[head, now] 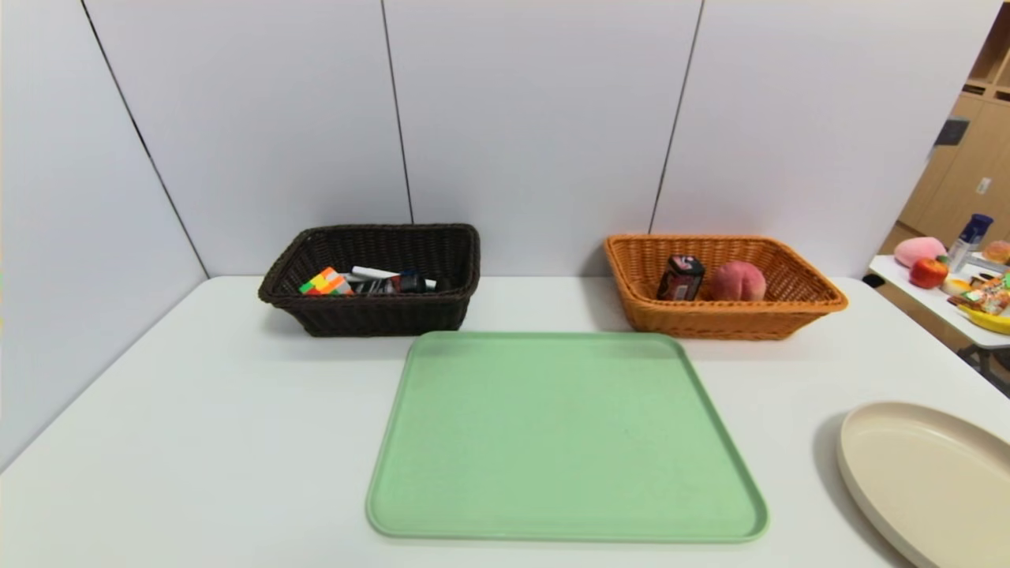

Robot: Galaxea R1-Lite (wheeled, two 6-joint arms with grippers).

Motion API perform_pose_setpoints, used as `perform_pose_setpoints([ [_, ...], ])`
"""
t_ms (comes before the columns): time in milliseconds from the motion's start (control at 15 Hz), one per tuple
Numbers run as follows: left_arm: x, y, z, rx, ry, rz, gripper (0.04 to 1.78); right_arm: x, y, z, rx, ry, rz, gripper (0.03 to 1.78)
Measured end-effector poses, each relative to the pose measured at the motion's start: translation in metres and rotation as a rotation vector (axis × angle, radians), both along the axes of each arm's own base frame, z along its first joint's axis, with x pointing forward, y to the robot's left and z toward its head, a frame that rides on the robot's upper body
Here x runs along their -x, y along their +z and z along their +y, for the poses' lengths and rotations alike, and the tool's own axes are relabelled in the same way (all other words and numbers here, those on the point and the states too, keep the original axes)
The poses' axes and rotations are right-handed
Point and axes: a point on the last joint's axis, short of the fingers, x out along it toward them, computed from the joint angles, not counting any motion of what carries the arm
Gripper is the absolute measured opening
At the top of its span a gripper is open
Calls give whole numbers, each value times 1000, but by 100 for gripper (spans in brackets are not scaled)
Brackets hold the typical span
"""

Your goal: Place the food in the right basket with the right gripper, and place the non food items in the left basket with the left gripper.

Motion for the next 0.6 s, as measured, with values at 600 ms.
perform_pose_setpoints([
  [600,-6,-11,-3,19,-141,-3,169,-8,-16,-1,-67,-32,2,171],
])
